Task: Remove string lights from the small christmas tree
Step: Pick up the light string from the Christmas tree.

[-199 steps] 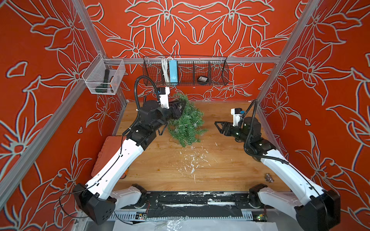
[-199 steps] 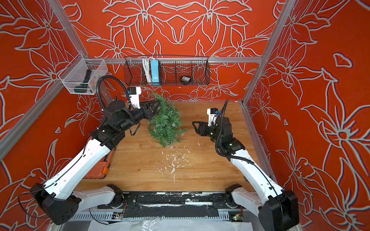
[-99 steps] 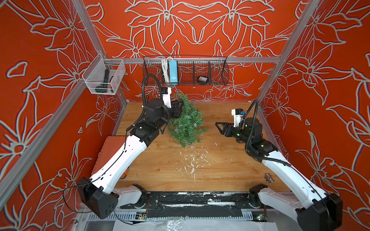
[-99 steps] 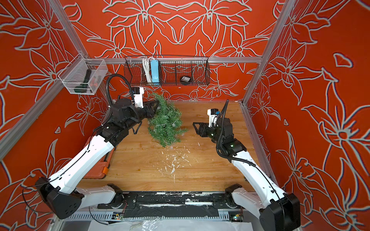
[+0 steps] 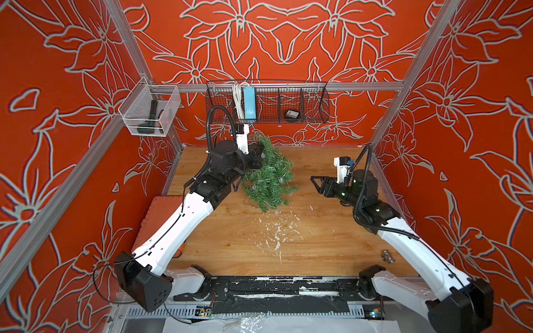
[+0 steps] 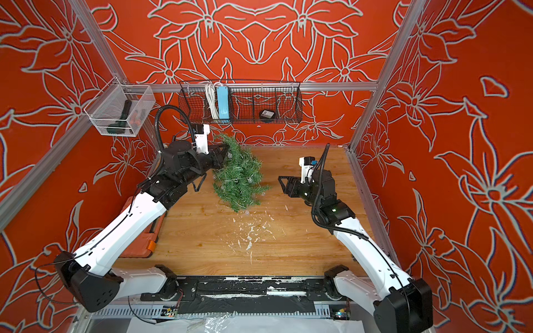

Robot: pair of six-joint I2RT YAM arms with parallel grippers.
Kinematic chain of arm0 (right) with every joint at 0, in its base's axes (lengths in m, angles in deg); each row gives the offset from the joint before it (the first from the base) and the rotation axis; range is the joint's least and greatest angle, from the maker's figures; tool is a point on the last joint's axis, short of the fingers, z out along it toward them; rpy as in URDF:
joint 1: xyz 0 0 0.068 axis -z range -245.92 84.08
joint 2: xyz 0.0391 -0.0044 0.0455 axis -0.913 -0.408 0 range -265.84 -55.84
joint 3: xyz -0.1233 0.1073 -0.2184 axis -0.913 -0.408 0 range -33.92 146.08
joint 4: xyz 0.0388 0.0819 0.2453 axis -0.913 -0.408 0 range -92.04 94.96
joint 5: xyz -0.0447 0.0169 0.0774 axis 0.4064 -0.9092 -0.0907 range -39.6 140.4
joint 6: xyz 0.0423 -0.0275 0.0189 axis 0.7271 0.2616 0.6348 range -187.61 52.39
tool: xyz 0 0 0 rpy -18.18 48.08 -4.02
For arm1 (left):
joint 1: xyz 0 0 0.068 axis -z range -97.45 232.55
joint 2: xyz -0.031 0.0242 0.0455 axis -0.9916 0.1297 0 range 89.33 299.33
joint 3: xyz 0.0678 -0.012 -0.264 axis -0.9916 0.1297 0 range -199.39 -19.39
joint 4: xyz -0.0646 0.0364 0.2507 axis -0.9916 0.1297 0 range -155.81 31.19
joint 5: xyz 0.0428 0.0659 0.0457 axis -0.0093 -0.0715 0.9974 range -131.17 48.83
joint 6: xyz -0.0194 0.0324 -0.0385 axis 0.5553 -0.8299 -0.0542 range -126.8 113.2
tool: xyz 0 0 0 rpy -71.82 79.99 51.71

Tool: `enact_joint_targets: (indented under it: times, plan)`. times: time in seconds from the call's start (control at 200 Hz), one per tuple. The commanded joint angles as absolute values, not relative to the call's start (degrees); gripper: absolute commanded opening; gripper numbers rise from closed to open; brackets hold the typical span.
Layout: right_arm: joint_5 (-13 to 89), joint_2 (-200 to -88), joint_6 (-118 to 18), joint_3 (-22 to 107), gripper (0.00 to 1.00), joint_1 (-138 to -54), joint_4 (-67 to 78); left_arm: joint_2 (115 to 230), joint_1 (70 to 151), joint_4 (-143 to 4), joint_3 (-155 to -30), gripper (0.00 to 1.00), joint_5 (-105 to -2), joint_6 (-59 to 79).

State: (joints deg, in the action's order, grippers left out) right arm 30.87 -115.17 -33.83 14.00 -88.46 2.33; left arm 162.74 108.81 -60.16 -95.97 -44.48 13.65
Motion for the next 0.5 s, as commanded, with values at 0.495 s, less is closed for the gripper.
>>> enact_joint_targets:
  times: [0.495]
  plan:
    - [30.8, -116.1, -33.7, 15.1, 0.62, -88.7, 1.2, 163.8, 104.5, -53.3, -112.6, 0.00, -38.6, 15.6]
